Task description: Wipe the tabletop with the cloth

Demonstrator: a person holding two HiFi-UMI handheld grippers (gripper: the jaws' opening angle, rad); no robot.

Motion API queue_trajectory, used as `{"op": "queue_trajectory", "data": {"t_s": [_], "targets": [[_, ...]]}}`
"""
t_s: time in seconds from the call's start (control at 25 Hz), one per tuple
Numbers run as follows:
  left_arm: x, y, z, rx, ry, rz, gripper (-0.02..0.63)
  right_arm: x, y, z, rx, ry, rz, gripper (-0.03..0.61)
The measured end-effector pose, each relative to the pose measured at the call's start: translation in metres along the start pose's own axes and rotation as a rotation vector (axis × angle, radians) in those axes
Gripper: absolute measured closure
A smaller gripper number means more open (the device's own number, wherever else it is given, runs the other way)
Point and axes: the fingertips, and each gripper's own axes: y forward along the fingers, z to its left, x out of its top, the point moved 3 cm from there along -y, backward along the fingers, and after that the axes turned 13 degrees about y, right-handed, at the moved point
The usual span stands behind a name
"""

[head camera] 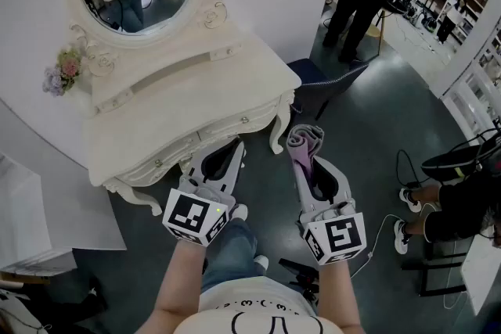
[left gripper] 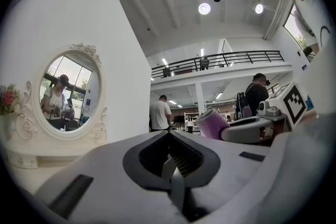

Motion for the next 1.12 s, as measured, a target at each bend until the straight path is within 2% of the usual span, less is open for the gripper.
{"op": "queue_trajectory", "data": {"t_s": [0.56,0.92,1.12], "targets": [[-0.051,0.116,0.102,-0.031,-0.042,0.018,0.615,-0.002,0.142,-0.061,-0.050,0.013,0.042,0.502],[-0.058,0.184,0.189,-0.035,-0.054,-0.004,0.615,0.026,0.240,-0.083,-0.082,-0.013,0.052,0.502],[-0.068,0.203,0.222,-0.017,-0.048,-0.002,0.615,0.023,0.279,-0.091,-0.073,-0.006,0.056,0.500]]}}
